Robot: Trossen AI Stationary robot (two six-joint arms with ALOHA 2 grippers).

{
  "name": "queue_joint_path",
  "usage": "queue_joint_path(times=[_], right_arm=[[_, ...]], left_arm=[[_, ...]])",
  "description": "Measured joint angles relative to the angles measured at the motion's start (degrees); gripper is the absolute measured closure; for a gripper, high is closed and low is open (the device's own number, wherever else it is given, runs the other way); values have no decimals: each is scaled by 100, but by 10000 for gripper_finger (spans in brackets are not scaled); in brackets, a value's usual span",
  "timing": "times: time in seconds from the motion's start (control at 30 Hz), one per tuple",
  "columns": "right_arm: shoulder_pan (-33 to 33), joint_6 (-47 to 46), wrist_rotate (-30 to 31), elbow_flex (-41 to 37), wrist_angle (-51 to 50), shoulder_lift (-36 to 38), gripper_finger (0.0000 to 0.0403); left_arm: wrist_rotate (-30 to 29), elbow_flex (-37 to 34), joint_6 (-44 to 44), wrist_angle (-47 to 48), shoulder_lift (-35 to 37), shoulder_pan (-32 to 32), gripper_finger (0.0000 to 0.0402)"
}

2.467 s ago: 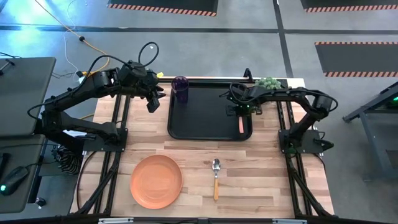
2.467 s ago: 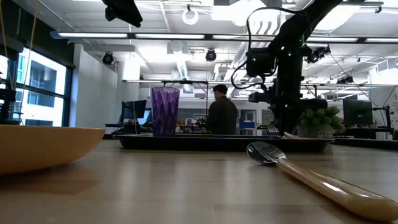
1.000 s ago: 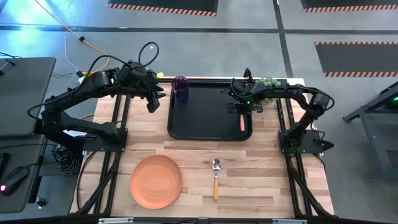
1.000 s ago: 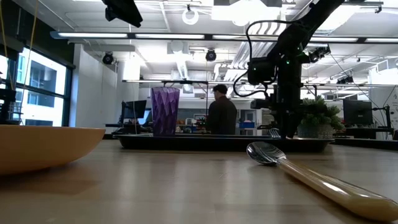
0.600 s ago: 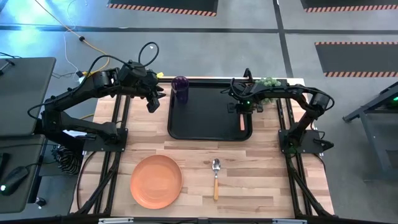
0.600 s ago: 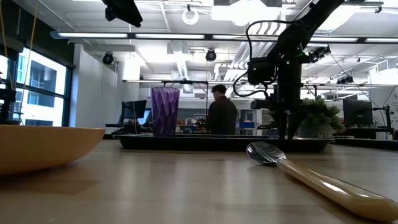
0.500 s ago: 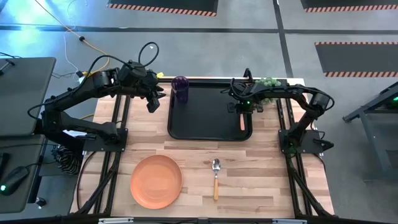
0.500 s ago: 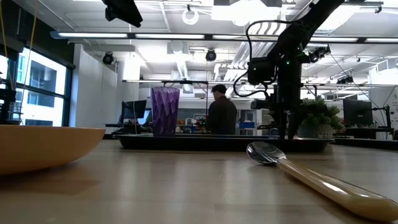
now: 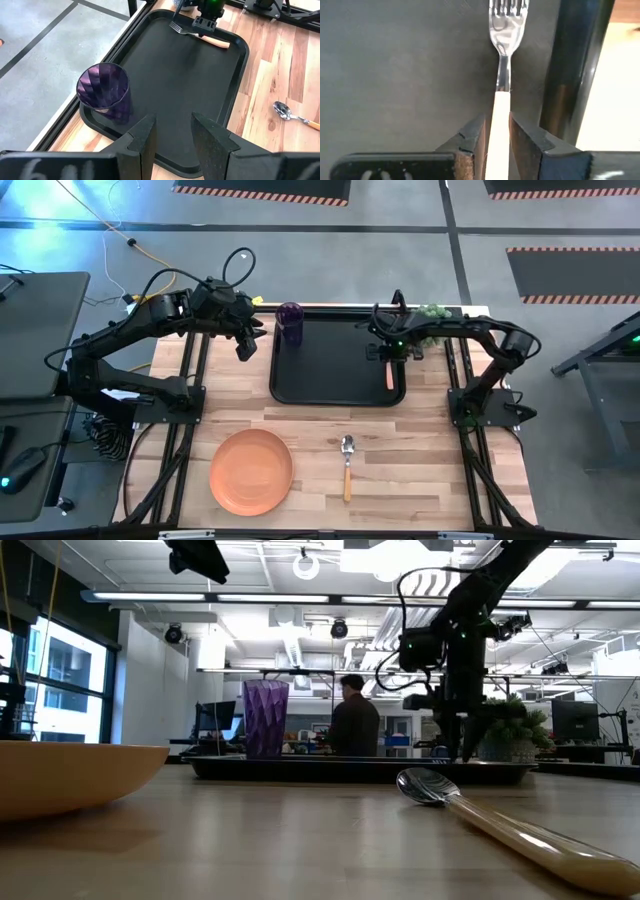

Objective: Pick and place plate/cup/fork/spoon on tray
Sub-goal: Put the orange plate to the left of the orange fork on the black tray

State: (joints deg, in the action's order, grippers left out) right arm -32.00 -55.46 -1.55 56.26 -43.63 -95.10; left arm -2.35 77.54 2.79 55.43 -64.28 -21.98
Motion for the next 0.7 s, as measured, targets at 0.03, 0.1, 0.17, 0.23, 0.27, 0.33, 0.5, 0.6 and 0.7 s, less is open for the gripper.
queue_joint_path(times=[0.03,0.1,0.17,0.23,0.27,0.33,0.5,0.6,0.7], right_arm=[[1,2,9,43,-40,34,324],[11,0,95,122,-234,103,324],[25,0,193,219,-429,173,324],[57,1,258,338,-574,288,324],[67,2,267,396,-619,350,324],[133,0,282,496,-709,472,324],[485,-170,504,744,-911,815,324],[770,-416,695,790,-972,1018,324],[1039,-678,755,792,-1015,1184,324]], left_arm=[[0,0,1,-1,-1,0,289],[1,0,4,1,0,0,289],[2,0,4,1,-1,0,289],[1,0,6,-1,-1,2,289],[2,0,13,-1,-1,2,289],[2,0,43,-1,-1,2,289],[-6,0,505,1,-1,2,289],[-43,0,836,1,-1,2,289],[-75,0,916,6,-1,0,289]])
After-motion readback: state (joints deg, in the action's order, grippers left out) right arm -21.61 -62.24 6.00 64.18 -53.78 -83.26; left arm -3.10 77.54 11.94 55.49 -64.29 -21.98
